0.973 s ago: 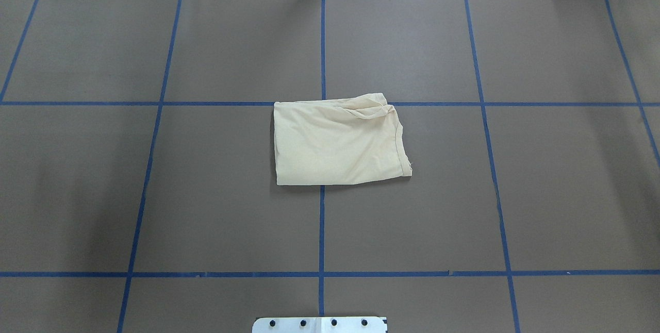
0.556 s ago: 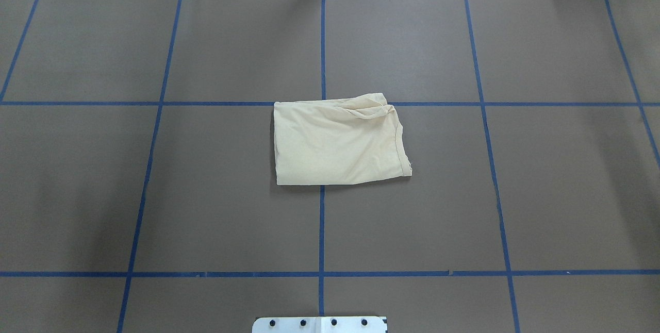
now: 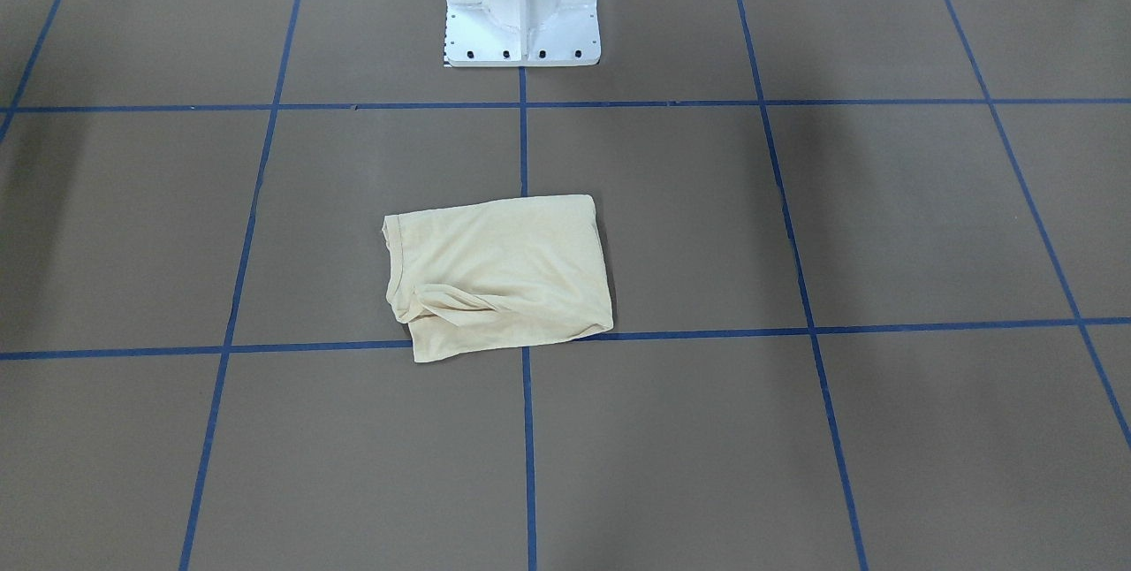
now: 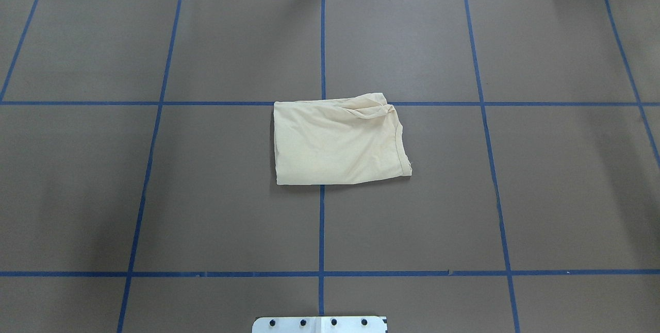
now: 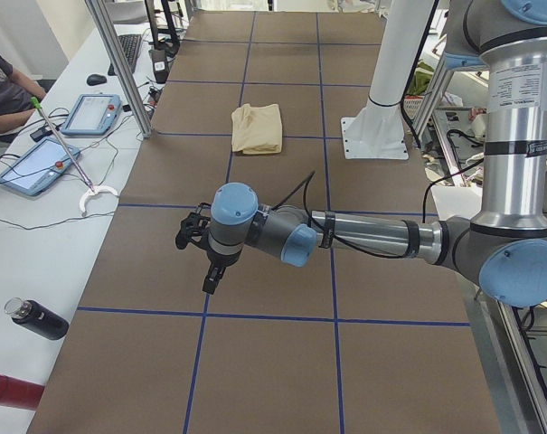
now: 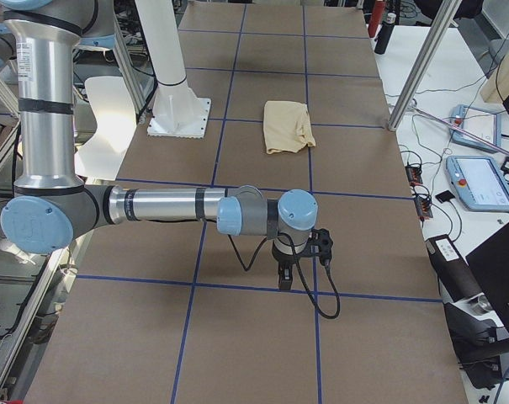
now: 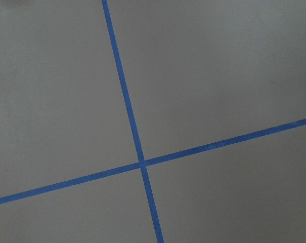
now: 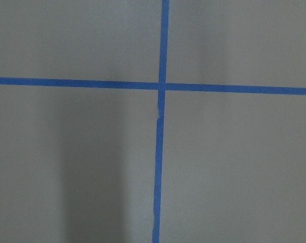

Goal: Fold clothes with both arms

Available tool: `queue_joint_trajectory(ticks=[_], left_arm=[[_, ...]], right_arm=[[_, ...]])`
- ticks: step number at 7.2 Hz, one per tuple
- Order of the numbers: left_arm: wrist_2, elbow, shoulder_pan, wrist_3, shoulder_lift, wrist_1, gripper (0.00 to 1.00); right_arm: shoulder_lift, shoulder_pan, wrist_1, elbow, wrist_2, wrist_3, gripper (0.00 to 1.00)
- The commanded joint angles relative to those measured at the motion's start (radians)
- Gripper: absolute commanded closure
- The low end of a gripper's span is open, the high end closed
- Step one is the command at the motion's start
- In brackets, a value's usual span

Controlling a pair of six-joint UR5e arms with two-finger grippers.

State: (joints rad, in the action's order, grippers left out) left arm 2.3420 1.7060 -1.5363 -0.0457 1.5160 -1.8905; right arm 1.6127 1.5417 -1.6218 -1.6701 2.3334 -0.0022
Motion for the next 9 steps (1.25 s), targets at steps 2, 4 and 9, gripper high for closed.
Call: queue_joint_trajectory(ticks=[2, 4, 9], left_arm=[[-0.013, 0.012, -0.001, 0.004, -0.036, -0.001, 0.00], [-0.010, 0.047, -0.004, 0.000, -0.030, 0.005, 0.00], [-0.004, 0.058, -0.004, 0.001, -0.036, 0.010, 0.00]], right_arm=[[0.007, 0.000, 0.000, -0.008, 0.004, 0.005, 0.00], [0.003, 0.000, 0.000, -0.043, 0.015, 0.011, 0.00], [0.009, 0.000, 0.000, -0.071, 0.026, 0.016, 0.00]])
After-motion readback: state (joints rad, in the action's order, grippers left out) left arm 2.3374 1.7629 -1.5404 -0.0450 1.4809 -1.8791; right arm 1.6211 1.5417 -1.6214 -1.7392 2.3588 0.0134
